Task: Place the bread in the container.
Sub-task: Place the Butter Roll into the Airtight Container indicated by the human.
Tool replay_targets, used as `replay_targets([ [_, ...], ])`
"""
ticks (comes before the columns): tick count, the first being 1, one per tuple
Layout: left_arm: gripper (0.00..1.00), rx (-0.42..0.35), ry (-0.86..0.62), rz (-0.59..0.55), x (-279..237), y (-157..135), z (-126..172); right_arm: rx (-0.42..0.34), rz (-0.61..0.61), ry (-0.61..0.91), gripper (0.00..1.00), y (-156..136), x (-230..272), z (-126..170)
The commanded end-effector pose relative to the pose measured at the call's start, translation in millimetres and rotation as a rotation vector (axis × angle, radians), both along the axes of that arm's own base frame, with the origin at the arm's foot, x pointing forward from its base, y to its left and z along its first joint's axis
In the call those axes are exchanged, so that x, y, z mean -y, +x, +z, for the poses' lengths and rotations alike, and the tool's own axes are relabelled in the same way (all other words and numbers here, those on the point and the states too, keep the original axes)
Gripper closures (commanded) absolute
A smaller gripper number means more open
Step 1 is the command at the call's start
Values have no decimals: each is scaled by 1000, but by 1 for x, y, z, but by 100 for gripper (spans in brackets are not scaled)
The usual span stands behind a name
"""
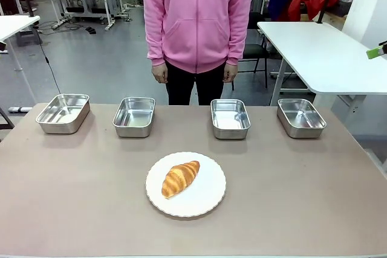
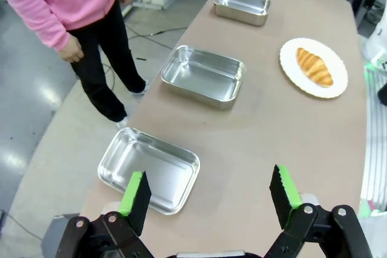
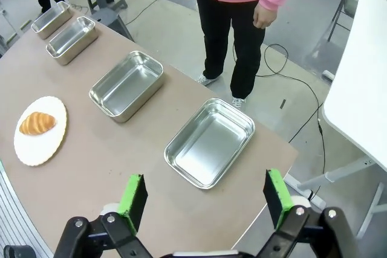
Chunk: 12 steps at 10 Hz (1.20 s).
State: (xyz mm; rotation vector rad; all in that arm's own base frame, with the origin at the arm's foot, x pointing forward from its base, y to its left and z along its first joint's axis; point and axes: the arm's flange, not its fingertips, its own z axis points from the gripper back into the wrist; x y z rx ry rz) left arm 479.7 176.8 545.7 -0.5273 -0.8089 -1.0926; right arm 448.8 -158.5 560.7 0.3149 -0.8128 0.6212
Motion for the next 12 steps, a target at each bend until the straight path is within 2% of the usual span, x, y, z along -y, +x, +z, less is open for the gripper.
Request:
replay_targets([
  [1,0,52,-43,12,2,-3,-2,27,15,19,0,2,3,-1],
  [5,0,62,-92,17,7,-5,-1,18,-3,-31,0,2,-4,-3],
  [7,0,89,-105,32,9,-9,0,0,-4,6,0,0,-1,1],
  [8,0,31,-79,27,4,1,2,0,-4,6,0,0,-1,1],
  [12,0,31,-79,27,4,1,2,0,-4,6,0,0,-1,1],
])
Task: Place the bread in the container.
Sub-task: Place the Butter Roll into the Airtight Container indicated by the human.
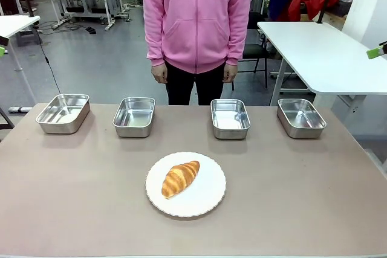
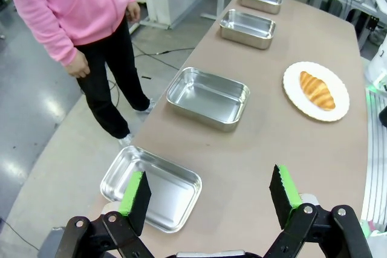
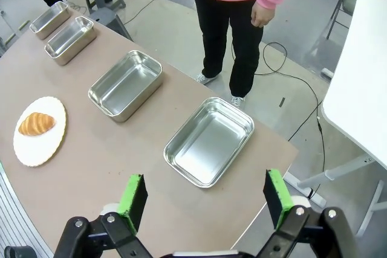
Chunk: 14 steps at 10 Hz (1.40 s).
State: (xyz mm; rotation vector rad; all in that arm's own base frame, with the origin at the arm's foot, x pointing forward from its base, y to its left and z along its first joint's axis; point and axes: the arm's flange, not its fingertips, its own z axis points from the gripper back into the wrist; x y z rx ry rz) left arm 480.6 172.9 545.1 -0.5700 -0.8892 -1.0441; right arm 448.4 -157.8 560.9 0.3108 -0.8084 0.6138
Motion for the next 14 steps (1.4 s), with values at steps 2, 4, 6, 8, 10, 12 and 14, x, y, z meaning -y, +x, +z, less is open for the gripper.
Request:
replay_targets([
  [2,0,2,6,-3,0,0,3,5,4,9,0,0,0,0],
  [4,0,2,6,-3,0,0,3,5,4,9,0,0,0,0],
  [6,0,2,6,-3,0,0,3,5,4,9,0,0,0,0],
  [8,0,2,6,-3,0,0,3,5,4,9,0,0,0,0],
  [10,0,2,6,-3,0,0,3,5,4,9,0,0,0,0],
  [12,0,2,6,-3,0,0,3,5,4,9,0,0,0,0],
  [14,0,2,6,-3,0,0,3,5,4,9,0,0,0,0],
])
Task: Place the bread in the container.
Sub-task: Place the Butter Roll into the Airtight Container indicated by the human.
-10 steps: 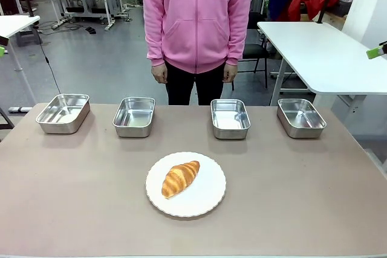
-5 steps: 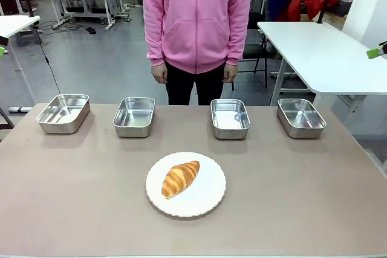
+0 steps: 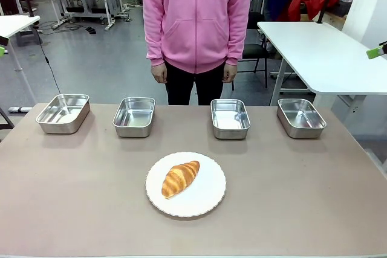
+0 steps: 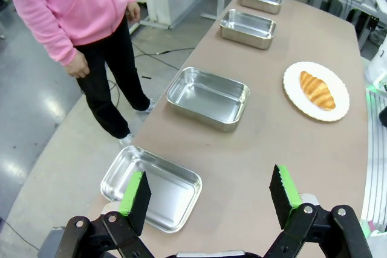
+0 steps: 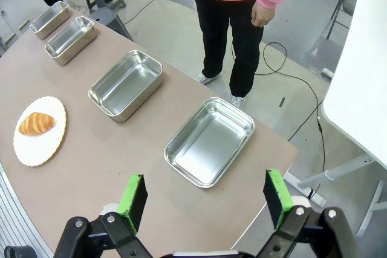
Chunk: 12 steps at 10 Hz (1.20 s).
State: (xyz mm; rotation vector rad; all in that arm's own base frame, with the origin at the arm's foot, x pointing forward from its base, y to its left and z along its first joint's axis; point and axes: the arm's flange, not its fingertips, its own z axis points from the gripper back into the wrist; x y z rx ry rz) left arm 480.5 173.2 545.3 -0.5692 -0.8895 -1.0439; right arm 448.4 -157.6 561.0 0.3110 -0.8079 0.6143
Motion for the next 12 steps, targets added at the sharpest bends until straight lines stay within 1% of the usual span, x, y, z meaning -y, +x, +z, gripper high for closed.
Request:
replay_targets([
  [1,0,1,6,-4,0,0,3,5,3,9,0,0,0,0],
  [12,0,1,6,-4,0,0,3,5,3,9,0,0,0,0],
])
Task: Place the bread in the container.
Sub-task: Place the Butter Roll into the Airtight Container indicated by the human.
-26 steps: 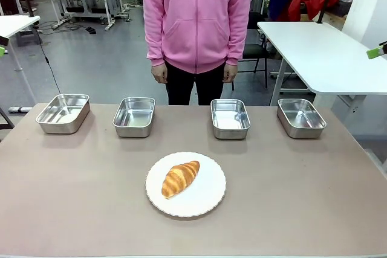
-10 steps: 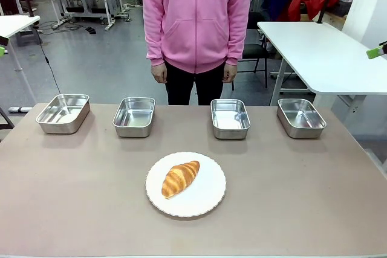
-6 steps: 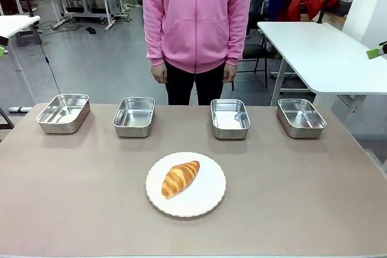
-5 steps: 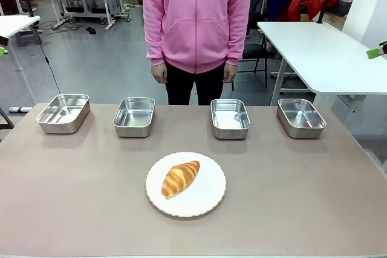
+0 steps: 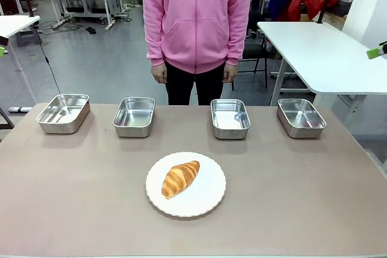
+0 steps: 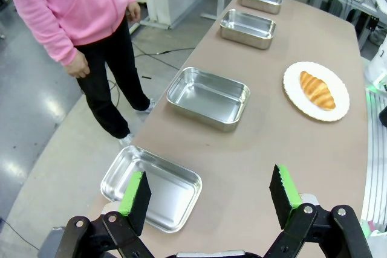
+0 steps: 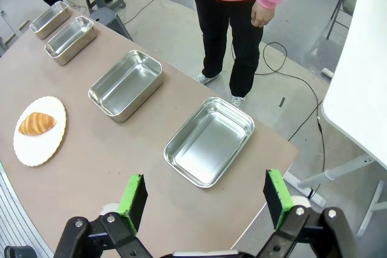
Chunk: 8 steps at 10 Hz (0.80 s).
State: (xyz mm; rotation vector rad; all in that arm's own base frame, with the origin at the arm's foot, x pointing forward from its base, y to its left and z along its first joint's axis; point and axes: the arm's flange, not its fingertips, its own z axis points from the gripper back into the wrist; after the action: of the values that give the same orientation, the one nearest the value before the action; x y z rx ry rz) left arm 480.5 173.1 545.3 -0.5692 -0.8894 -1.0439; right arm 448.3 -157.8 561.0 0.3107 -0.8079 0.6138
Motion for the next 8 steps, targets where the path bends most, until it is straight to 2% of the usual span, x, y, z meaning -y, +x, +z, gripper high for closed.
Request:
replay_targets([
  [1,0,1,6,-3,0,0,3,5,4,9,0,1,0,0],
  [8,0,1,6,-3,0,0,3,5,4,9,0,1,0,0],
])
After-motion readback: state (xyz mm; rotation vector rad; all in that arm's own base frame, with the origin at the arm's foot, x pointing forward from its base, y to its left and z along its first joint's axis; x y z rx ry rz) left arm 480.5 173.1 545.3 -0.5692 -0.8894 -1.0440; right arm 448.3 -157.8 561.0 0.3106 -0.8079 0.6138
